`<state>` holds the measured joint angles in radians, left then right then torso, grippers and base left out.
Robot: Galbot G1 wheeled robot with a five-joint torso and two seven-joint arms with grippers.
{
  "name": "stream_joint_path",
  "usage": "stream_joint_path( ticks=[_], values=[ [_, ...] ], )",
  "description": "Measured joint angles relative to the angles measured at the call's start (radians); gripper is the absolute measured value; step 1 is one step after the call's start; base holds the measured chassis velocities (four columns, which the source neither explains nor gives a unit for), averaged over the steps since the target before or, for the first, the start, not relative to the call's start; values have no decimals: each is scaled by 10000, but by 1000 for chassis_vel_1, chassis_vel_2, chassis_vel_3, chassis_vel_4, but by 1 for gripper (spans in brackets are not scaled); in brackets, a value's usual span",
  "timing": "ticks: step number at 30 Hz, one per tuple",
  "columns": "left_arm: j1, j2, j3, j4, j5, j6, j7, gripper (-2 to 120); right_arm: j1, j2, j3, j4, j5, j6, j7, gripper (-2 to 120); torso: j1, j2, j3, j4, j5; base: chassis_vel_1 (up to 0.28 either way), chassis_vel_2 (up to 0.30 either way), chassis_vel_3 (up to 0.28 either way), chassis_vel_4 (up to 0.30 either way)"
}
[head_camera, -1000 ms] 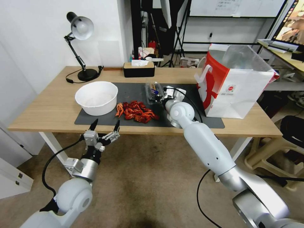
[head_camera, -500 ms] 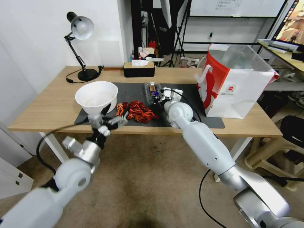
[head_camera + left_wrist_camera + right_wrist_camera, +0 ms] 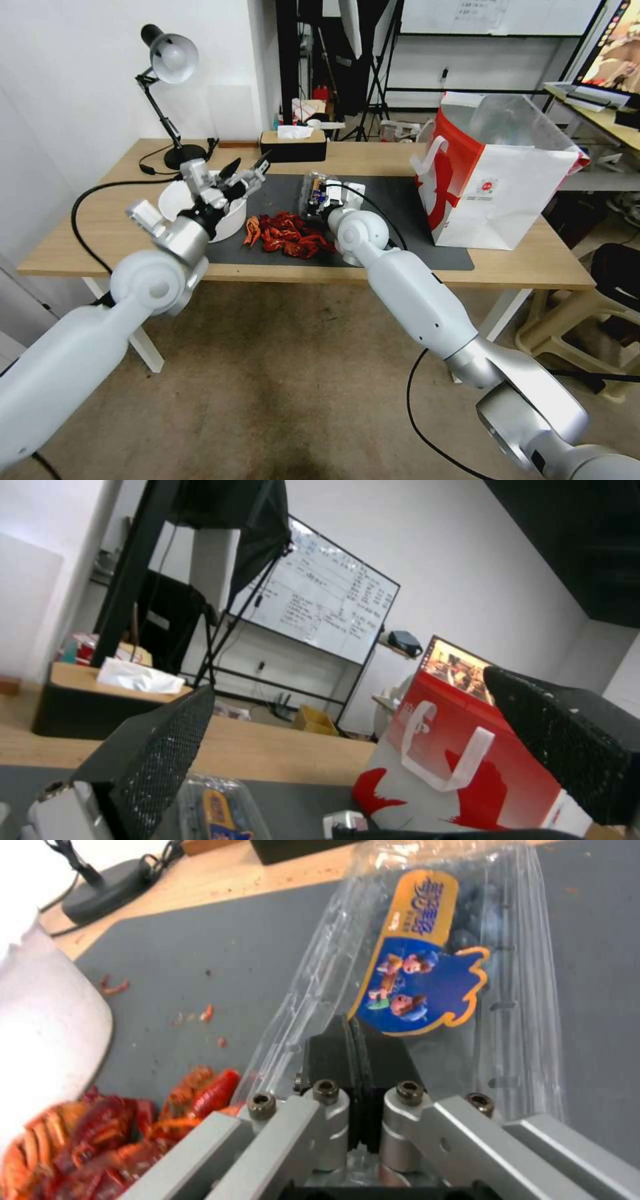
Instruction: Close the takeout container lid, then place the container into the takeout bag.
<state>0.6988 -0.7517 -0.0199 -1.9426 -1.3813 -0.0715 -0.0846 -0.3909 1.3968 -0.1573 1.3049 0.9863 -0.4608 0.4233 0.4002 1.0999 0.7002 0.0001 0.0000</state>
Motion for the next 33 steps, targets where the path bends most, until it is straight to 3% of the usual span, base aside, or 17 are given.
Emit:
stream_joint_path(
  ticks=[7,14,17,18,21,22,25,30,33],
  values=[
    [-1085,-387,793,960,-344,285,-44,100,4,-92,-64,85,14,-125,22,0,0,0,-1,-2,-1,0,0,0,0],
    [-2894,-817,1509,2517,-1187,1518,143,100,28,-89,-104,103,-36,-193,107,0,-1,0,-1,-1,0,0,0,0,0],
    [-3833,-1102,1862,3518,-1471,2051,572,100,-43,-134,-101,128,-97,-197,103,0,0,0,0,-4,1,0,0,0,0],
    [-3833,-1102,1862,3518,-1471,2051,572,100,-43,-134,-101,128,-97,-197,103,0,0,0,0,-4,1,0,0,0,0],
    [-4703,-1395,2377,4749,-1591,2640,1247,100,-122,-179,-90,186,-171,-196,80,0,-1,0,-1,-1,1,0,0,0,0],
    [-4703,-1395,2377,4749,-1591,2640,1247,100,-122,-179,-90,186,-171,-196,80,0,-1,0,-1,-1,1,0,0,0,0],
    [-5362,-1654,2903,5776,-1583,3192,1967,100,-150,-213,-83,224,-185,-196,65,0,-1,0,-1,-1,1,0,0,0,0],
    [-6032,-2003,3587,6712,-1372,3612,2436,100,-156,-257,-88,255,-194,-217,57,0,-2,0,-1,-2,2,0,0,0,0],
    [-6687,-2487,4257,7690,-1137,3953,2791,100,-172,-281,-89,268,-220,-226,23,0,-1,0,-1,-3,1,0,0,0,0]
  ],
)
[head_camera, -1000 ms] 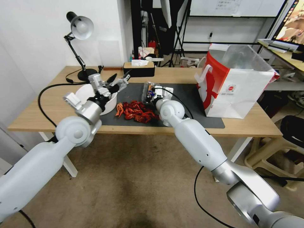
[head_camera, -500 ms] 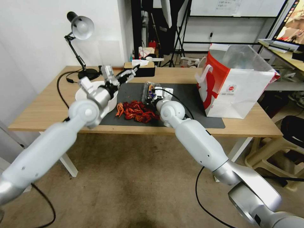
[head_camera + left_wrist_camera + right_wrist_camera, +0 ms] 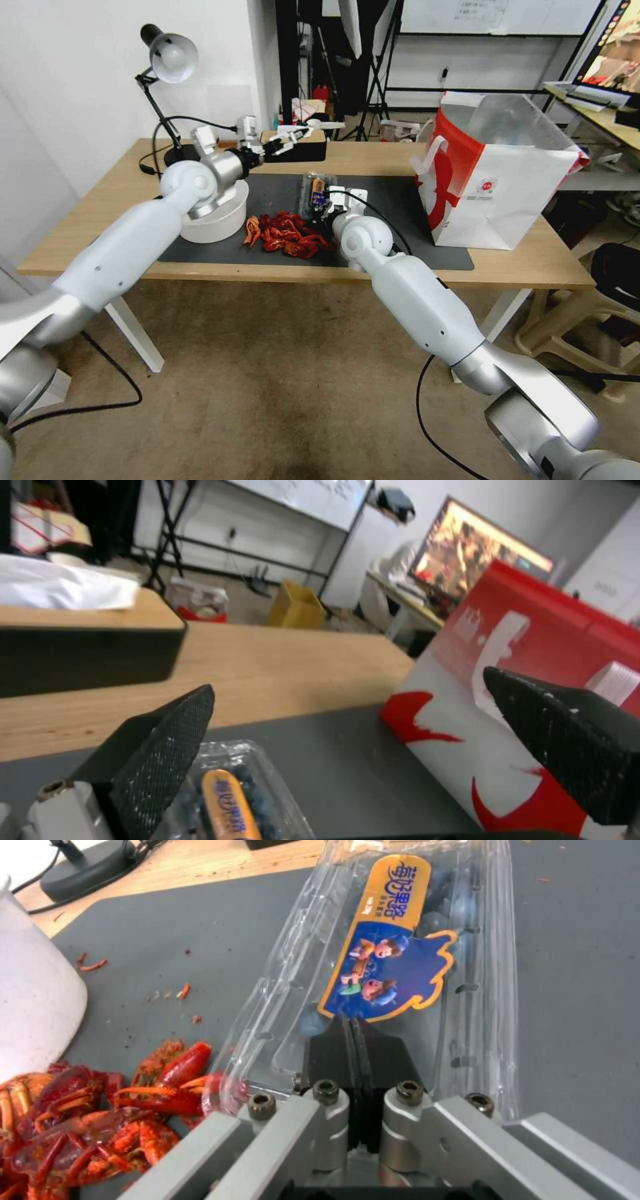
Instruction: Close the takeout container lid, then place the container into the takeout bag.
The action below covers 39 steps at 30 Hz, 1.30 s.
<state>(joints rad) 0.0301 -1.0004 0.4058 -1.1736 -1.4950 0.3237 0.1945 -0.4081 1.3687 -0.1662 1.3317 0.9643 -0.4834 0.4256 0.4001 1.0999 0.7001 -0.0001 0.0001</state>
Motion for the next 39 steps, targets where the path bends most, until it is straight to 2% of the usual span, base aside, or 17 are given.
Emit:
stream_joint_path(
  ticks=[6,10,12,13,15,16,18,21,29,34,39],
  values=[
    [-516,-382,479,845,256,516,462,100,15,59,-18,-41,-61,0,-60,0,-1,0,0,-1,-1,0,0,0,0],
    [-865,-638,677,1644,556,1312,572,100,19,77,-29,-51,-78,0,-95,0,0,0,0,2,-1,0,0,0,0],
    [-1064,-788,687,2198,626,1845,448,100,26,80,-72,-52,-89,0,-122,0,0,0,0,2,-1,0,0,0,0],
    [-1064,-788,687,2198,626,1845,448,100,26,80,-72,-52,-89,0,-122,0,0,0,0,2,-1,0,0,0,0],
    [-1275,-1008,584,2670,627,2469,181,100,29,84,-112,-42,-95,1,-157,0,-1,0,0,4,-2,0,0,0,0],
    [-1275,-1008,584,2670,627,2469,181,100,29,84,-112,-42,-95,1,-157,0,-1,0,0,4,-2,0,0,0,0],
    [-1428,-1307,396,3140,625,2962,-104,100,30,93,-125,-42,-109,1,-173,0,-1,1,-1,5,-1,0,0,0,0],
    [-1512,-1642,177,3555,622,3238,-244,100,29,112,-130,-54,-125,2,-195,0,-1,2,-1,-2,0,0,0,0,0],
    [-1547,-2150,-77,4308,914,3703,-477,100,-9,87,-127,-8,-132,4,-199,0,-1,2,-1,3,-1,0,0,0,0],
    [-1501,-2313,-375,4703,975,4040,-345,100,-82,29,-116,82,-132,4,-197,0,-1,2,-1,2,0,0,0,0,0],
    [-1426,-2341,-423,4785,1219,4135,-354,100,-109,2,-101,108,-130,0,-196,0,0,2,-1,3,-2,0,0,0,0]
  ],
)
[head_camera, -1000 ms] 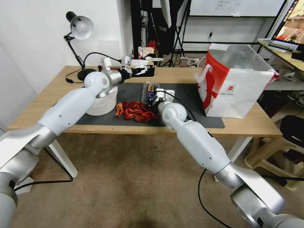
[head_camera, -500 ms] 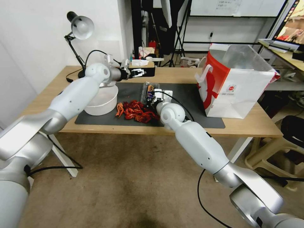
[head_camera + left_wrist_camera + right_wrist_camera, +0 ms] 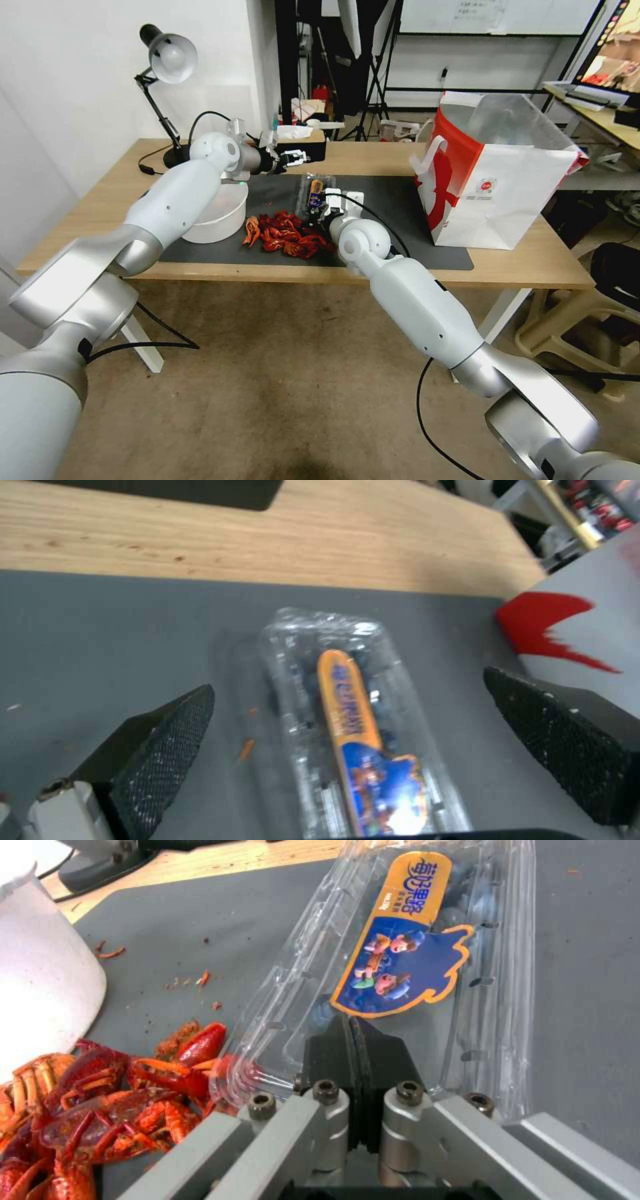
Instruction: Close the takeout container lid, then place the container into the takeout bag.
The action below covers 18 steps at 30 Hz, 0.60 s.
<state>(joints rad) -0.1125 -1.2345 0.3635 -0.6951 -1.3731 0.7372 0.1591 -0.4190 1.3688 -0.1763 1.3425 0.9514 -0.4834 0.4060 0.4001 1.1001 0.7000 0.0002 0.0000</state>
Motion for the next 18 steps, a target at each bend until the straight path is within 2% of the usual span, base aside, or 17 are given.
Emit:
stream_joint_path(
  ticks=[6,18],
  values=[
    [35,-146,-48,206,215,32,-188,100,-10,-26,32,13,16,-8,-34,0,0,0,0,-3,1,0,0,0,0],
    [170,-373,107,320,328,11,-102,100,-47,-59,38,105,38,-48,-34,0,-1,0,0,-3,1,0,0,0,0]
  ],
)
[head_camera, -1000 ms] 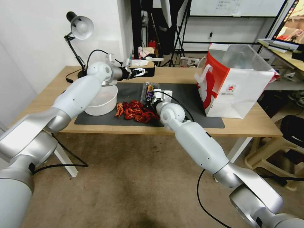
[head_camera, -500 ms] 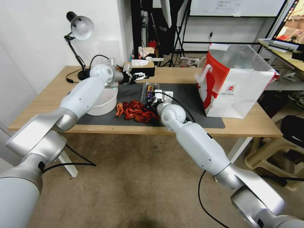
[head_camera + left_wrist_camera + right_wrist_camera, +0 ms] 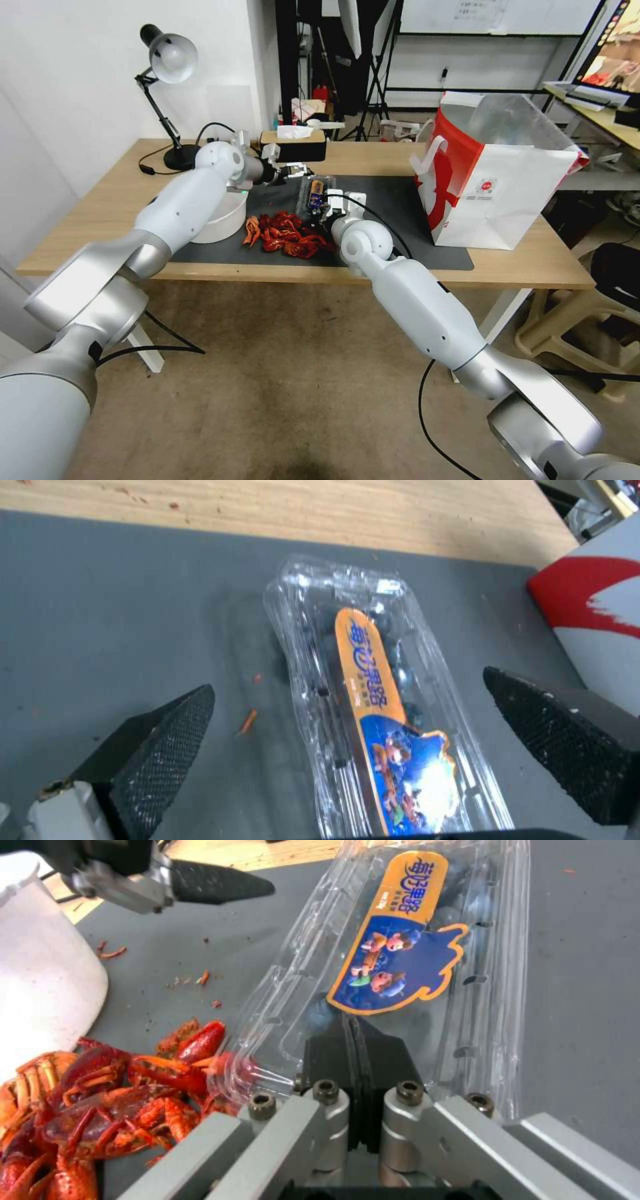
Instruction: Close the takeout container lid, then place the container into the takeout bag.
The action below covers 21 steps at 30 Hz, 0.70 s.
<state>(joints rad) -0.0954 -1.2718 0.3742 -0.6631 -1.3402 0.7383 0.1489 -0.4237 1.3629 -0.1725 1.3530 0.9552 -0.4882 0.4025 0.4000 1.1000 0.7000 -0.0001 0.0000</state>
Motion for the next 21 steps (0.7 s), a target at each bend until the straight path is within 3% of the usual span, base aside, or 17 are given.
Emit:
stream_joint_path(
  ticks=[8,21],
  values=[
    [-29,-233,-94,511,455,-14,-29,100,-61,9,34,37,7,-7,2,0,0,0,0,1,0,0,0,0,0],
    [173,-262,-159,594,566,-27,36,100,-87,64,49,26,-1,-7,-31,0,0,0,0,1,0,0,0,0,0]
  ],
)
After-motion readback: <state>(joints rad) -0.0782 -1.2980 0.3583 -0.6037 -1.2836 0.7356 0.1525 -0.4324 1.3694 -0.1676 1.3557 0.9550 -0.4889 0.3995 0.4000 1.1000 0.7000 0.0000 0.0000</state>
